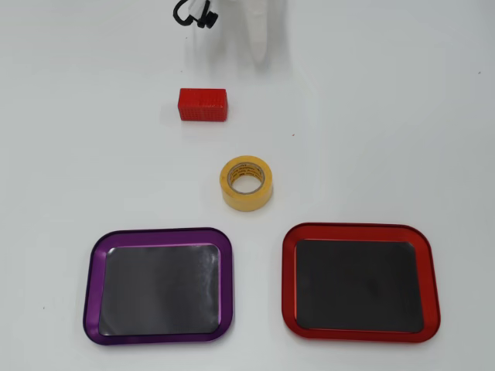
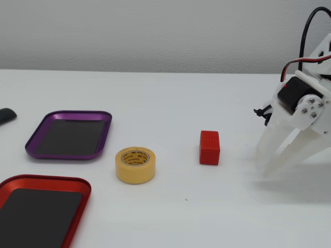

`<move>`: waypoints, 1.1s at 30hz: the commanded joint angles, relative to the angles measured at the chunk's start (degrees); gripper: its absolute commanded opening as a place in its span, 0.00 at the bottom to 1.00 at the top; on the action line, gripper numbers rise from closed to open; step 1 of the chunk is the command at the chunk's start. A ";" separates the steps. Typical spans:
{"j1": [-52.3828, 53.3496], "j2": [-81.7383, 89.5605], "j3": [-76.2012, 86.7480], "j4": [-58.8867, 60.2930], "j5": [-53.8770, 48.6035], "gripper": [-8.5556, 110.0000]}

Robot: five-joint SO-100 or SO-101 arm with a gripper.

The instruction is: Grasp a red block and put it in the left red dish.

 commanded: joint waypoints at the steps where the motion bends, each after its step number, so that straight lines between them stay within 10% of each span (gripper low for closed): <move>1: 0.53 6.86 0.35 -1.32 7.73 0.07; 17: 9.14 3.08 -12.92 -5.01 0.44 0.07; 33: 14.68 -61.70 -55.20 10.46 0.18 0.32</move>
